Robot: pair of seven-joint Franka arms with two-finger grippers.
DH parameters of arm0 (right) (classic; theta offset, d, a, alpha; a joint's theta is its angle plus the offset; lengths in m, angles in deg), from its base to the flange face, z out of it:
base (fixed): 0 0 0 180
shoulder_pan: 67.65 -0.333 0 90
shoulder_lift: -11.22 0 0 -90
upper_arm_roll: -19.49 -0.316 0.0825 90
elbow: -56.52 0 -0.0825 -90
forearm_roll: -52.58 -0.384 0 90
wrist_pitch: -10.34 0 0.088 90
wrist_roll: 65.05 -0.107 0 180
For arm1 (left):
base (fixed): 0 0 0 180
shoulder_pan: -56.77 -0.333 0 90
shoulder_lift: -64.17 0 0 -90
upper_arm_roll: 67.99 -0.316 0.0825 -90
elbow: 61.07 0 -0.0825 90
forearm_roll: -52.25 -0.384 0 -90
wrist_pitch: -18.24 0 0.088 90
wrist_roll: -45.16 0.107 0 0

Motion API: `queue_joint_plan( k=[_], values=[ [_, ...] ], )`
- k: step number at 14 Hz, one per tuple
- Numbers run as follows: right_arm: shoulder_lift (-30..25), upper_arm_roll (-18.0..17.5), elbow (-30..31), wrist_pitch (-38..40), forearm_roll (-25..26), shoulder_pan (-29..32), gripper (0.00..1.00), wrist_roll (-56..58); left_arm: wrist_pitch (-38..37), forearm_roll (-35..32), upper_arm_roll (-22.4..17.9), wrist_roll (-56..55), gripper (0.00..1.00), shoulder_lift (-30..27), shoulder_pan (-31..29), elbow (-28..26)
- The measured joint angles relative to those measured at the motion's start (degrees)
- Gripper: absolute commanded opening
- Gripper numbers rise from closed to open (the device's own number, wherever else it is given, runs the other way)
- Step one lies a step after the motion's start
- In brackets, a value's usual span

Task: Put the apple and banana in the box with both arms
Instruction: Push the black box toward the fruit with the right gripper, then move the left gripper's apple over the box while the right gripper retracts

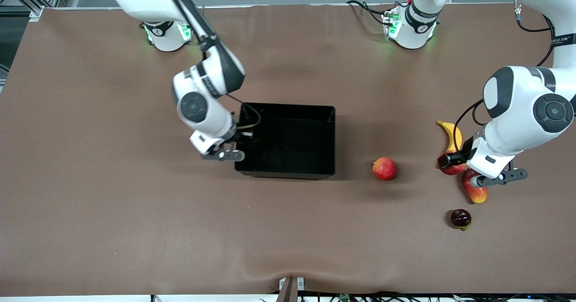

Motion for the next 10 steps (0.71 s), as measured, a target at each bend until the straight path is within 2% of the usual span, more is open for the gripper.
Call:
queue_joint_plan(
  k=[3, 10],
  values=[
    [-0.38, 0.01, 0.72, -0.95, 0.0, -3.65, 0.0, -3.73, -0.05, 0.0, 0.14, -0.42, 0.0, 0.23, 0.44, -0.08],
    [-0.43, 0.24, 2.71, -2.45, 0.0, -4.47, 0.0, -3.77, -0.87, 0.0, 0.38, -4.67, 0.0, 0.32, 3.99, 0.41]
  ],
)
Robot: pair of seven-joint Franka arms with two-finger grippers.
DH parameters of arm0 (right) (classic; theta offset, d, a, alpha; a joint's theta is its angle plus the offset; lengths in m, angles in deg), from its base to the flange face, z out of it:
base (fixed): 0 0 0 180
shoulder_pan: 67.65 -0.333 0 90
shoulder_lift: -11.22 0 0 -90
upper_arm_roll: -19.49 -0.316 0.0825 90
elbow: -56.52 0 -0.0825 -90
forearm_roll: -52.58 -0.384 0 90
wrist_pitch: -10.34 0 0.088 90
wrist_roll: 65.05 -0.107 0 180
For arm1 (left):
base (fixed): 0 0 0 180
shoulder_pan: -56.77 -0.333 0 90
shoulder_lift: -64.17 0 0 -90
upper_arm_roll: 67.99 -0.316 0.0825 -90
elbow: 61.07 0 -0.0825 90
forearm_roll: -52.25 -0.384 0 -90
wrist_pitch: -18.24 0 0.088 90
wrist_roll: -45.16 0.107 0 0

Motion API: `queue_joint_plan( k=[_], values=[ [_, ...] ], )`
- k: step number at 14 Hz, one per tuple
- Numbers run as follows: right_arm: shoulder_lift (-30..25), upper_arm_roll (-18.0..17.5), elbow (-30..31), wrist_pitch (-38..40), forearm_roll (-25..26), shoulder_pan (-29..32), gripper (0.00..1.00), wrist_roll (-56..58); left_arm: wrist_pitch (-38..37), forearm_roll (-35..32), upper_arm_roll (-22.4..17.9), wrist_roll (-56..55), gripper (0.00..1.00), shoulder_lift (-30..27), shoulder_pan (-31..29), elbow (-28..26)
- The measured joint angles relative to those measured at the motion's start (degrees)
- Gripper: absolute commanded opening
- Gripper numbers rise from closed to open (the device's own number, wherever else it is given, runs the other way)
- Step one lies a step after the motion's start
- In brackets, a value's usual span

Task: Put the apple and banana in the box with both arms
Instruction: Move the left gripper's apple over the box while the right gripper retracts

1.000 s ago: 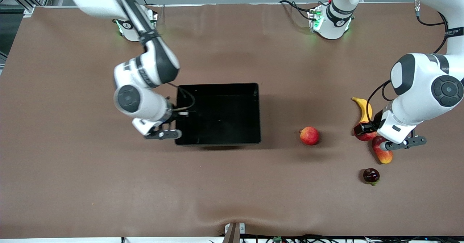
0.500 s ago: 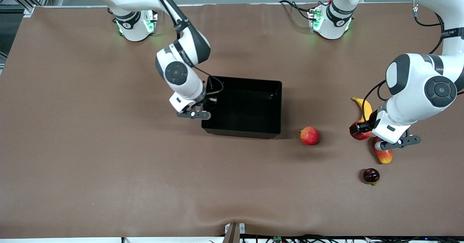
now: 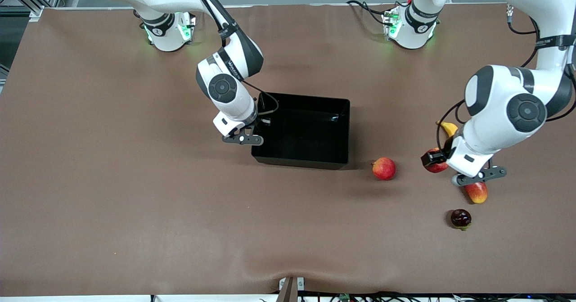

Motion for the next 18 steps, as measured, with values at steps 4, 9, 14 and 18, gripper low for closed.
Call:
queue_joint_plan(
  k=[4, 9, 14, 18],
  values=[
    [0.33, -0.01, 0.13, -0.68, 0.0, -1.6, 0.0, -0.04, -0.04, 0.0, 0.04, -0.01, 0.0, 0.0, 0.46, 1.45],
    [1.94, -0.02, 0.47, -3.68, -0.02, -3.81, 0.71, -3.05, -1.58, 0.0, 0.43, -0.23, 0.0, -0.11, 2.11, 2.4],
    [1.71, 0.74, 0.03, -4.29, -0.16, -3.98, 1.0, -4.37, -4.65, 0.12, 4.13, -7.68, 0.0, -0.93, 2.32, 2.7],
    [-0.01, 1.51, -1.49, -3.16, -0.18, -0.37, 1.0, -4.2, -4.88, 0.13, 7.46, -19.52, 0.0, 0.07, 5.77, 2.06]
  ],
)
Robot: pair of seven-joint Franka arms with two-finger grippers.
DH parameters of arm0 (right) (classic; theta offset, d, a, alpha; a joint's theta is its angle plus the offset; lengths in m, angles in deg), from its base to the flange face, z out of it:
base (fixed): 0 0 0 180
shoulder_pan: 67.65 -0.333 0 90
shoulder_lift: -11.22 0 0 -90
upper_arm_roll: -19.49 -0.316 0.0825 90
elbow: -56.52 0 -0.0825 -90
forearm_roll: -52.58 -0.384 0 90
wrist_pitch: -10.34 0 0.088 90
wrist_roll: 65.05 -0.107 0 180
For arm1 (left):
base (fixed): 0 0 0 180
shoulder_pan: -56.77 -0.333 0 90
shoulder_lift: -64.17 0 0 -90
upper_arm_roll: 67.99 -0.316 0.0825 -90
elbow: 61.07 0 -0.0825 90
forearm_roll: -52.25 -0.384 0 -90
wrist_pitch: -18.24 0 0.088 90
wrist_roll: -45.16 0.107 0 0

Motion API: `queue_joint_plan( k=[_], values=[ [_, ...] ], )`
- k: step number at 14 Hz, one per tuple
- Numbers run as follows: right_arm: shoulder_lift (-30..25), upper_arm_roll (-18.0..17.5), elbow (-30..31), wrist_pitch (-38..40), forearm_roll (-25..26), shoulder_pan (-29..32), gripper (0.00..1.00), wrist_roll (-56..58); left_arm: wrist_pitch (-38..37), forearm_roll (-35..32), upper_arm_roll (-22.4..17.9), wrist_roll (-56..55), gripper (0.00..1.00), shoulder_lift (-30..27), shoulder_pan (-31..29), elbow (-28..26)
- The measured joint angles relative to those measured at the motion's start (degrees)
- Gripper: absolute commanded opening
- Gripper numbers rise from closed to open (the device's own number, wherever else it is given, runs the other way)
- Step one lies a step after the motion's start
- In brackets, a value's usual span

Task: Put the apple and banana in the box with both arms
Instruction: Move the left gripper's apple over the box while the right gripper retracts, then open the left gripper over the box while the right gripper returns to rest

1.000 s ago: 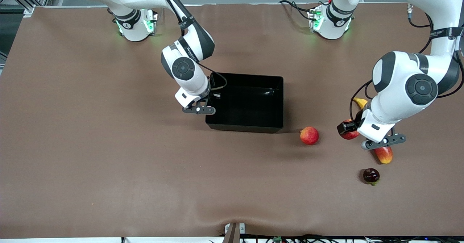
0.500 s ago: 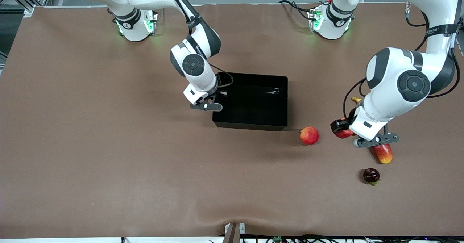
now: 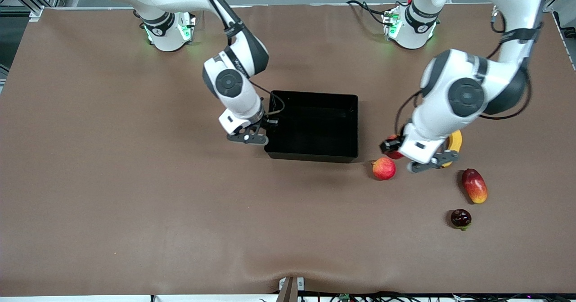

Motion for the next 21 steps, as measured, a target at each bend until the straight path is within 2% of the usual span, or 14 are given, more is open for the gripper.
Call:
queue_joint_plan(
  k=[4, 8, 13, 17, 18, 19, 20, 21],
  values=[
    [-4.02, 0.33, -0.86, 5.25, -0.01, 10.08, 1.0, 13.32, 0.05, 0.01, 0.21, -11.96, 0.0, 1.12, 7.59, -0.75],
    [-6.39, 0.45, -0.92, 6.96, -0.01, 18.02, 1.0, 24.53, 5.95, 0.0, 0.24, -19.06, 0.0, 1.93, 13.02, -6.46],
    [-12.83, 0.56, -1.14, 14.36, -0.01, 27.77, 1.0, 35.58, 14.89, -0.04, 0.19, -21.14, 0.0, 4.12, 15.57, -13.34],
    [-18.8, 0.73, -1.48, 21.4, 0.15, 32.17, 1.0, 36.62, 19.04, -1.58, 0.15, -22.24, 0.0, 8.97, 16.84, -14.88],
    [-20.23, 0.84, -1.79, 23.15, 0.82, 33.19, 1.0, 36.75, 19.65, -1.79, 0.15, -22.74, 0.18, 9.96, 16.96, -14.88],
    [-21.46, 0.95, -2.39, 25.32, 2.62, 34.06, 1.0, 36.9, 19.82, -1.85, 0.14, -23.02, 0.74, 10.29, 16.95, -14.73],
    [-22.39, 1.07, -3.42, 27.73, 5.03, 34.74, 1.0, 36.91, 19.82, -1.86, 0.14, -23.14, 1.0, 10.15, 16.95, -14.58],
    [-22.94, 1.08, -5.13, 30.49, 7.18, 35.51, 1.0, 36.91, 19.91, -1.86, 0.1, -23.16, 1.0, 10.17, 16.95, -14.49]
  ],
)
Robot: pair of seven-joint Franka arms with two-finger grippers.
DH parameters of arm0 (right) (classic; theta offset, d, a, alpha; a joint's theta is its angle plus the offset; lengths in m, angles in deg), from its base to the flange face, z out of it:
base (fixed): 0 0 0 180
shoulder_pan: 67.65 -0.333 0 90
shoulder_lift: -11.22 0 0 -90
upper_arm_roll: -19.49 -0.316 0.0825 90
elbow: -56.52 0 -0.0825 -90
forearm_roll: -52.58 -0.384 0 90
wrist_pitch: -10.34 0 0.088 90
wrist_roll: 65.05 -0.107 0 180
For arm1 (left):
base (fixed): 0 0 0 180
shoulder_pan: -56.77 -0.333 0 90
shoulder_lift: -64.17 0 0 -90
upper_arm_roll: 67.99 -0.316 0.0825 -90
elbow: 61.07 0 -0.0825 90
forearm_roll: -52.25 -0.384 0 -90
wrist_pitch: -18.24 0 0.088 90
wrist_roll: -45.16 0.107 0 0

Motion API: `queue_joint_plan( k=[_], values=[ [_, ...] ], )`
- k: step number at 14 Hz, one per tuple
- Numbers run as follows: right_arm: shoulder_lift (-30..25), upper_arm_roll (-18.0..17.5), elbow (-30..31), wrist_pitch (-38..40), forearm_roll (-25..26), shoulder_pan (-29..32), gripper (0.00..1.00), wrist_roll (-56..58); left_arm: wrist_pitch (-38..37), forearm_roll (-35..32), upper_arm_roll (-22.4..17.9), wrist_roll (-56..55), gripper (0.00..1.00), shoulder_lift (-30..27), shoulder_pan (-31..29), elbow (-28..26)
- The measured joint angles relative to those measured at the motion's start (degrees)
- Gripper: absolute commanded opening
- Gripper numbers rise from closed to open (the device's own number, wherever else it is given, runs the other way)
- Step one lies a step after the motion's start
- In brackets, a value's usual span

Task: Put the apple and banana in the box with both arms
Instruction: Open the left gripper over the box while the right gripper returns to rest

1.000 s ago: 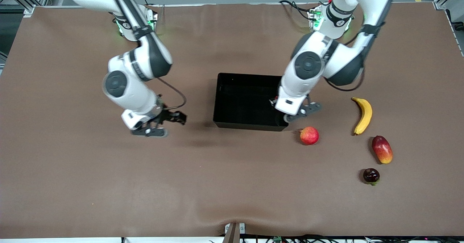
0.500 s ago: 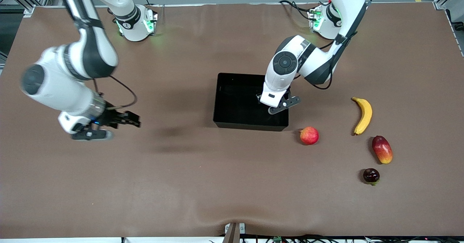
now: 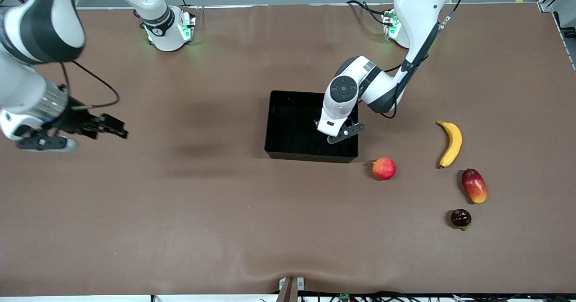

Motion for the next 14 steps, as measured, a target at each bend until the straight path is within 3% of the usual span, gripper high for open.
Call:
queue_joint_plan(
  k=[3, 7, 10, 14],
  values=[
    [-0.36, 0.02, -7.55, 8.67, 1.83, 3.17, 1.0, 0.09, -1.07, -0.05, -0.47, -0.09, 1.0, -1.48, -0.59, 2.19],
    [-0.4, -0.01, -12.54, 17.6, 3.23, 5.67, 1.0, 0.14, -18.35, -0.42, -0.74, 3.9, 1.0, -10.35, -5.87, 12.43],
    [-0.41, -0.17, -14.89, 19.3, 5.33, 5.93, 1.0, 0.14, -26.2, -0.63, -1.1, 18.16, 1.0, -14.53, -14.65, 14.99],
    [-0.41, -0.83, -16.08, 19.61, 5.5, 5.56, 1.0, 0.13, -25.65, -0.7, -1.45, 43.49, 1.0, -13.11, -31.37, 10.91]
  ],
)
